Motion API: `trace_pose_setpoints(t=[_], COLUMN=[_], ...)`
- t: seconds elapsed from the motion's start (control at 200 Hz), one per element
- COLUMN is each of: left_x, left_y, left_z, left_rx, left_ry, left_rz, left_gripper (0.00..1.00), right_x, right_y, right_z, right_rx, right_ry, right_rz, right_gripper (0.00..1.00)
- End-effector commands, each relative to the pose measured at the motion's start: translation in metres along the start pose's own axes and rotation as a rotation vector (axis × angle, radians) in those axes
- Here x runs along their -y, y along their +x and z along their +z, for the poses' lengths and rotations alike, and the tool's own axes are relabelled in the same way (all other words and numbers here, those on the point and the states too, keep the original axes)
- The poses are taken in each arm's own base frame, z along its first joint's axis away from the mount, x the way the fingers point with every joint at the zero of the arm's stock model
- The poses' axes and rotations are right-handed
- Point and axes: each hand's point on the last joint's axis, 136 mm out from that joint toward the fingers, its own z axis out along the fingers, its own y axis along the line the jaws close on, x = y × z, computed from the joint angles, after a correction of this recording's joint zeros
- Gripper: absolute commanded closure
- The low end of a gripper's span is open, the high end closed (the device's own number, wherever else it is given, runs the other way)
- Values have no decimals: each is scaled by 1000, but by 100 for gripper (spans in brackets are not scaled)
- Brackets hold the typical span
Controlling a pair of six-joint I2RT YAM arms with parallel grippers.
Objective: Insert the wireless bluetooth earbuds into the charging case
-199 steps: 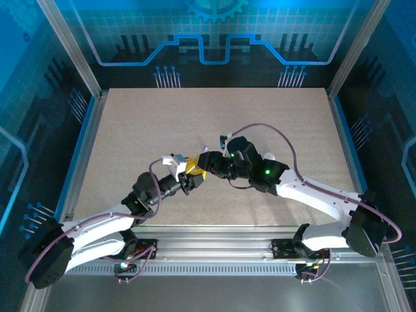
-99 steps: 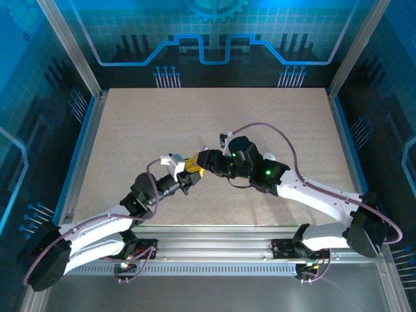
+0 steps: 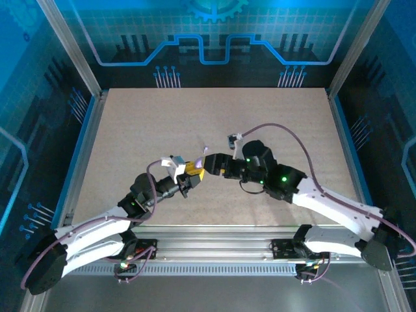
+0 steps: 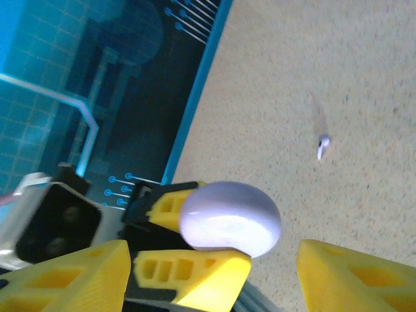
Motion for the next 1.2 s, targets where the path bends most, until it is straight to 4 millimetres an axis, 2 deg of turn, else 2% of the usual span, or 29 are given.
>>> trace_pose_setpoints(t=[0.0, 0.125, 0.19, 0.2, 0.235, 0.435, 0.54, 0.57, 0.71, 0.83, 0.925, 1.196], left_x=[18, 25, 30, 31, 33, 42, 45, 46, 48, 52, 55, 62], left_y=[-27, -31, -33, -34, -35, -42, -41, -41, -43, -45, -47, -52], left_z=[2, 2, 1, 1, 0, -2, -3, -3, -4, -6, -7, -10], left_rx=[48, 37, 36, 37, 34, 45, 39, 38, 40, 42, 47, 66], left_ry=[82, 114, 137, 141, 153, 200, 215, 217, 229, 252, 268, 302], left_rz=[0, 17, 31, 32, 37, 46, 45, 47, 52, 57, 56, 81], left_gripper=[87, 88, 88, 88, 88, 88, 88, 88, 89, 89, 89, 89], right_x=[4, 12, 4, 9, 10, -11, -13, -25, -39, -46, -44, -45], right_y=[-13, -28, -36, -32, -31, -30, -22, -24, -8, 2, 11, 13], right_z=[-19, -34, -40, -37, -37, -42, -41, -46, -57, -63, -62, -58], right_rx=[45, 97, 105, 94, 90, 99, 46, 49, 19, -23, -106, -260], right_ry=[13, 17, -42, -37, -53, -175, -191, -225, -364, -471, -505, -575], right_rz=[-154, -203, -230, -232, -266, -598, -727, -779, -982, -1037, -1058, -1075], right_gripper=[31, 31, 30, 30, 30, 29, 27, 26, 24, 24, 25, 27])
